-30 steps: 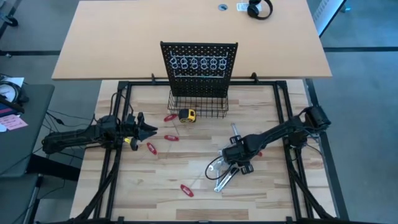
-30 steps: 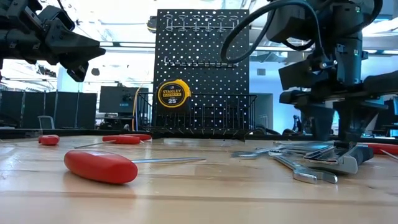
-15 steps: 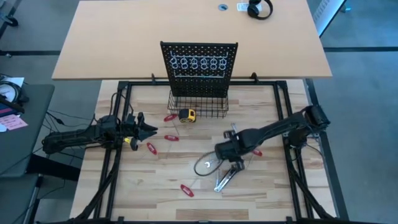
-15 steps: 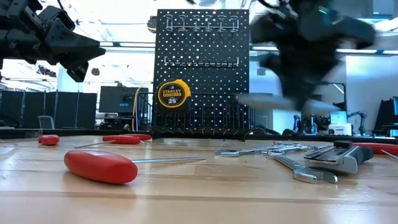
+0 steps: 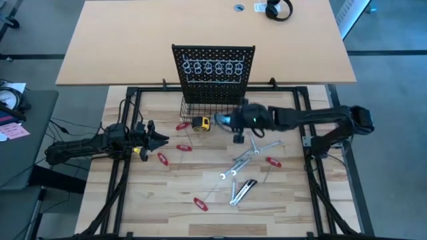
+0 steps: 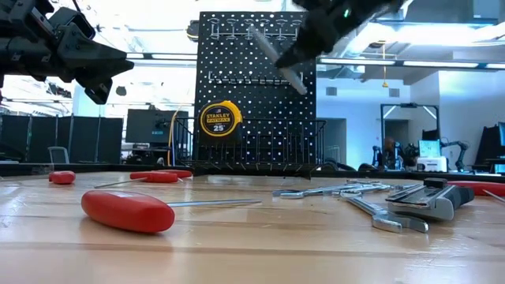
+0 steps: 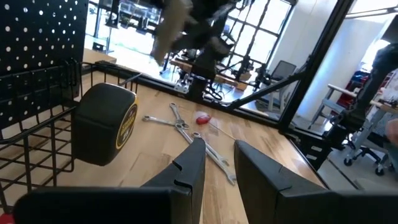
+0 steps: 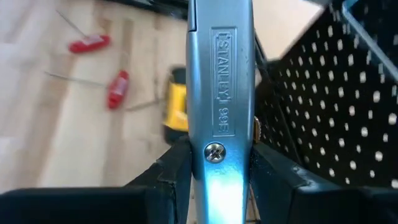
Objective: Hang tools onto peg board
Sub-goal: Put the cutter into the pegboard
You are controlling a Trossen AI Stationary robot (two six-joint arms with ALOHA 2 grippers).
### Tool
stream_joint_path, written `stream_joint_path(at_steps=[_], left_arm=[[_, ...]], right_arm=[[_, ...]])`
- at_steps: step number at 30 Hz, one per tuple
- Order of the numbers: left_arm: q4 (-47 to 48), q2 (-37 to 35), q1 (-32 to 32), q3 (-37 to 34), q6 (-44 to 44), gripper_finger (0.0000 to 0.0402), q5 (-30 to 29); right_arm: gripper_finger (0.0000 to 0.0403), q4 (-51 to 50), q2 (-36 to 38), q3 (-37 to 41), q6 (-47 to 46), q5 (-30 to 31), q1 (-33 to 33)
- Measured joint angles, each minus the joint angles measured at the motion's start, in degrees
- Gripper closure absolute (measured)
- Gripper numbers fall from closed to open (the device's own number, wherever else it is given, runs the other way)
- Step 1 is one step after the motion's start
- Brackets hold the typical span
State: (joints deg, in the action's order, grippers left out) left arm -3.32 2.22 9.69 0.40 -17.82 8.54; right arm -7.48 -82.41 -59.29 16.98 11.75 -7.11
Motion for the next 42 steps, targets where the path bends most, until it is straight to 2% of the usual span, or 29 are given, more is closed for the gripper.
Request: stream_joint_path(at_steps=[7,16,20,29,42], left_arm=[[-0.02,0.0,-0.02,0.0,0.0,0.0325,0.0],[-0.03,0.0,-0.01,0.0,0.02,0.0325,0.0],[-0.03,0.0,-0.02,0.0,0.02,0.0325,0.01],[0.0,0.0,0.0,0.0,0.02,0.0325,0.02],[-0.03,0.0,-0.02,0.0,-0.07,0.0325,0.0]], right_arm=[[0.0269,4.28,-4.49,0.31,3.02,-3.87,-6.86],[0.0269,1.87,-6.31,0.22,-1.37,-7.65,-11.81],[0.0269,1.14,-8.29,0.26,-2.37,-10.42,-12.46],[0.0245,1.34,-9.78,0.22,-2.59,-10.49,-12.07],[0.0244,-2.11,-9.69,0.13,-4.71,-10.59,-13.25]])
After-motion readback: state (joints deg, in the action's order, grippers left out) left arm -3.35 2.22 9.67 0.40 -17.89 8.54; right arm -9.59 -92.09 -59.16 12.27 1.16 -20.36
